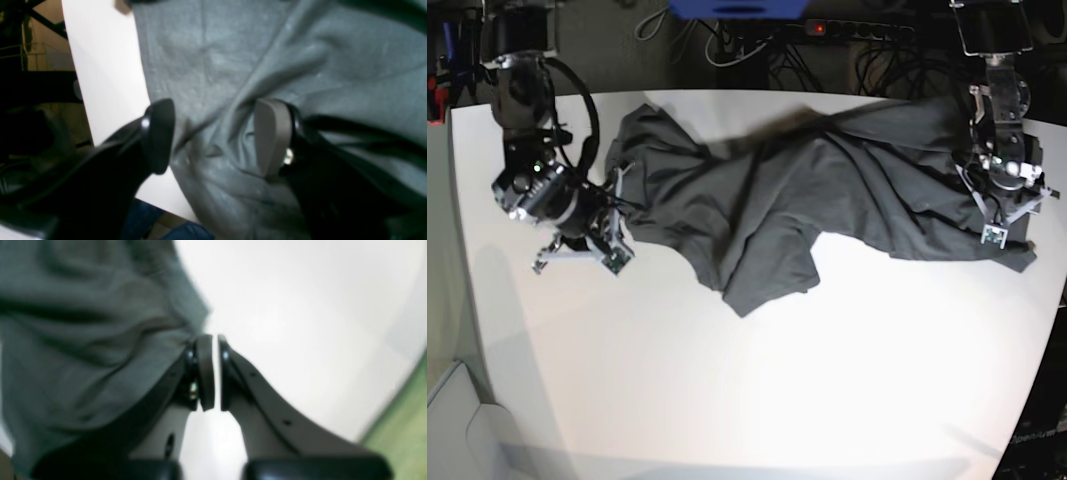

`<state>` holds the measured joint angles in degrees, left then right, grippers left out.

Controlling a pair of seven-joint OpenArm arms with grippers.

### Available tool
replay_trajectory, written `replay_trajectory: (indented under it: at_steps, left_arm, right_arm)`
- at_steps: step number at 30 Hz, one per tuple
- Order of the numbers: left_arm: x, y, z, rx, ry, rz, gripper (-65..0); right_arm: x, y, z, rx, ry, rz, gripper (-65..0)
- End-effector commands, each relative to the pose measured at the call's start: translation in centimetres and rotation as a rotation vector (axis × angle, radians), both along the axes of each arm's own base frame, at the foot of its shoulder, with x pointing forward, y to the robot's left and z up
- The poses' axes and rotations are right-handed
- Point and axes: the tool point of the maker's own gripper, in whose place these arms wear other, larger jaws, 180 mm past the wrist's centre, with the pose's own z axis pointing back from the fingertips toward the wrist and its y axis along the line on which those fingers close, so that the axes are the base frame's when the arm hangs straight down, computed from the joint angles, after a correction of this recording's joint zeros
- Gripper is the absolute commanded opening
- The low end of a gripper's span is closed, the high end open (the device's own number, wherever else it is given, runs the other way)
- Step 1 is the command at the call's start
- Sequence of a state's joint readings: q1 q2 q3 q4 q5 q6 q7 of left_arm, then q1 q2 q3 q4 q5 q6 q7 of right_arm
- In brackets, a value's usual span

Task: Layout the t-shirt on the table in an organized manner, then fold the t-shirt properly
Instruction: 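Pull the held shirt end with the right gripper toward the table edge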

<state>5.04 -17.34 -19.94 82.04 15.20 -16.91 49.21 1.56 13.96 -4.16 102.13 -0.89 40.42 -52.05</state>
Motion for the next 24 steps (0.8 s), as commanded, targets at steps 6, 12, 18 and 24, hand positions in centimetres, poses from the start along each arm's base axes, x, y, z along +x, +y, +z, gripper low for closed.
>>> replay_trajectory:
  at_steps: [6, 12, 18, 24]
  left_arm:
    - [-1.8, 0.0, -1.2, -0.004, 0.082, 0.013, -27.4]
    - [-1.7, -0.2, -1.2, -0.011, 0.083, 0.017, -27.4]
    - [-0.6, -0.5, 0.5, 0.002, 0.03, 0.0, -27.2]
    - [1.0, -1.9, 2.9, 0.008, -0.055, -0.026, -27.1]
  right_arm:
    - [4.7, 4.2, 1.3, 0.088, -0.011, 0.01, -47.8]
    - [4.5, 9.3, -0.9, 0.115, 0.073, 0.112, -58.8]
    - [4.1, 12.1, -3.0, 0.169, 0.119, 0.167, -64.9]
    - [4.6, 12.2, -5.9, 0.224, 0.179, 0.154, -64.9]
